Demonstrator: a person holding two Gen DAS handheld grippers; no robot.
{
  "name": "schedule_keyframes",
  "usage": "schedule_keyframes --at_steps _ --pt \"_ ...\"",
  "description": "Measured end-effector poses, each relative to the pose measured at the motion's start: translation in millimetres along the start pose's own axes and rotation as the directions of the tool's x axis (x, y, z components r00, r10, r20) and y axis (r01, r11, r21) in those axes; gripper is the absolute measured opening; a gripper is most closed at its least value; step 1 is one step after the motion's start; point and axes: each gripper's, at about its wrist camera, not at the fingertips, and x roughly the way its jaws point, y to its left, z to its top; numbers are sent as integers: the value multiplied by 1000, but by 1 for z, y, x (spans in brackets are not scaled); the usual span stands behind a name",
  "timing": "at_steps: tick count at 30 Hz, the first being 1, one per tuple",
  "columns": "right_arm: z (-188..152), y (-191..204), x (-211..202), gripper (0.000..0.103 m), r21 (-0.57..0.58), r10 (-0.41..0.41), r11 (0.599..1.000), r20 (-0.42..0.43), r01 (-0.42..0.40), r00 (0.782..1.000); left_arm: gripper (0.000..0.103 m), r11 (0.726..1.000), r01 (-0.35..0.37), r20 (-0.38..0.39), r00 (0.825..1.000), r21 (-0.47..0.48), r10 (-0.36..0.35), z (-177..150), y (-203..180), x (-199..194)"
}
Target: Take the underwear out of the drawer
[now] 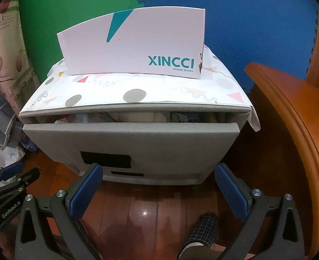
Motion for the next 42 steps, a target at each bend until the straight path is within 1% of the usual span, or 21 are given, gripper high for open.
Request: schedule_keyframes --at_steps 16,24,42 --pt "0 0 3 102 -8 -3 1000 -11 3 1000 45 1000 6 -6 1000 -12 -6 0 6 0" --pt "-1 -4 3 102 18 -3 1000 -15 3 1000 45 1000 6 -8 1000 -14 -7 0 7 0" --pt "-1 -1 5 102 3 5 1000 -28 -5 1000 45 1000 5 -9 1000 -16 -5 0 8 0"
